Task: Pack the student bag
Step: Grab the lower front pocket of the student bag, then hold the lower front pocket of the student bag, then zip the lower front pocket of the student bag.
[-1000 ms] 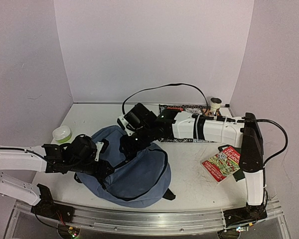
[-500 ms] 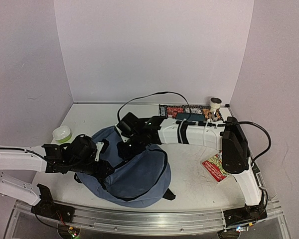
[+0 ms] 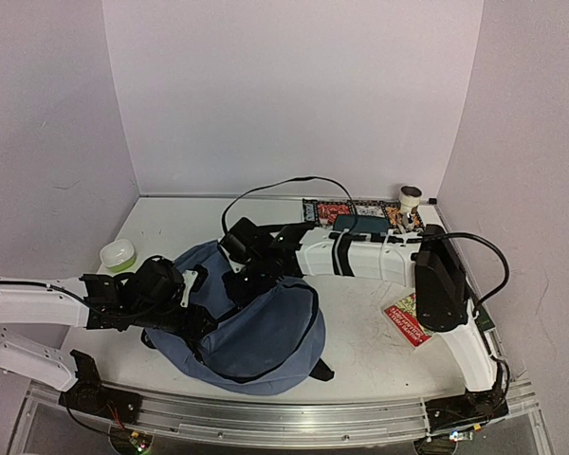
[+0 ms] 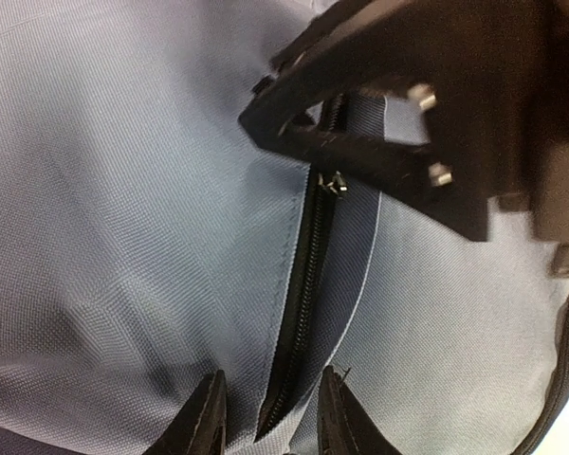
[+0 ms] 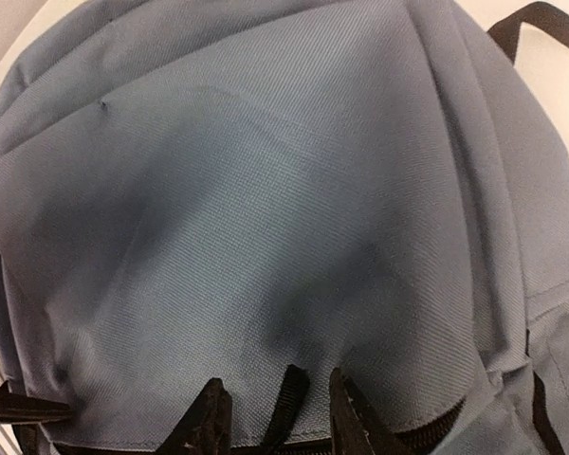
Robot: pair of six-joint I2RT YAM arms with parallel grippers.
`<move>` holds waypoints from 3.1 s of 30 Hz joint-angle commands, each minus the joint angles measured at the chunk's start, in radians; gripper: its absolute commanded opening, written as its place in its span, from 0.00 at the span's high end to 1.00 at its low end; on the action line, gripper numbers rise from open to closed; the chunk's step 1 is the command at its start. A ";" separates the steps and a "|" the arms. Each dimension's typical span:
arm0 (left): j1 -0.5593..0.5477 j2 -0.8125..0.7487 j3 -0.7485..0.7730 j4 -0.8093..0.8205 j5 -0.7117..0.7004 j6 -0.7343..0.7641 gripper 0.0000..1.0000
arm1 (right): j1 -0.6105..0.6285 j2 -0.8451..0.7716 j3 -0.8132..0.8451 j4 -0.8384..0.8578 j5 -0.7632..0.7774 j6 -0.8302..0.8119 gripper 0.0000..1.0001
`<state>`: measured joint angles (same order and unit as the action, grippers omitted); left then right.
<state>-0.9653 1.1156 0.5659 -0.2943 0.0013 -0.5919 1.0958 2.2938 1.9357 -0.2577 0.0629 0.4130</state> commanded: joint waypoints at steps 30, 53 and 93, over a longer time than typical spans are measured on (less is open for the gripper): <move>-0.002 -0.046 0.044 0.039 -0.030 0.023 0.45 | -0.012 -0.163 -0.061 0.094 0.032 0.053 1.00; -0.001 0.225 0.132 0.179 -0.150 0.179 0.39 | -0.012 -0.250 -0.201 0.250 -0.014 0.160 1.00; -0.001 -0.202 0.006 -0.022 -0.129 -0.043 1.00 | -0.256 -0.249 -0.355 0.269 0.002 0.285 1.00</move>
<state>-0.9680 0.9215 0.5545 -0.2707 -0.0898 -0.6117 0.9513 2.0188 1.5560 0.1146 -0.1061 0.7082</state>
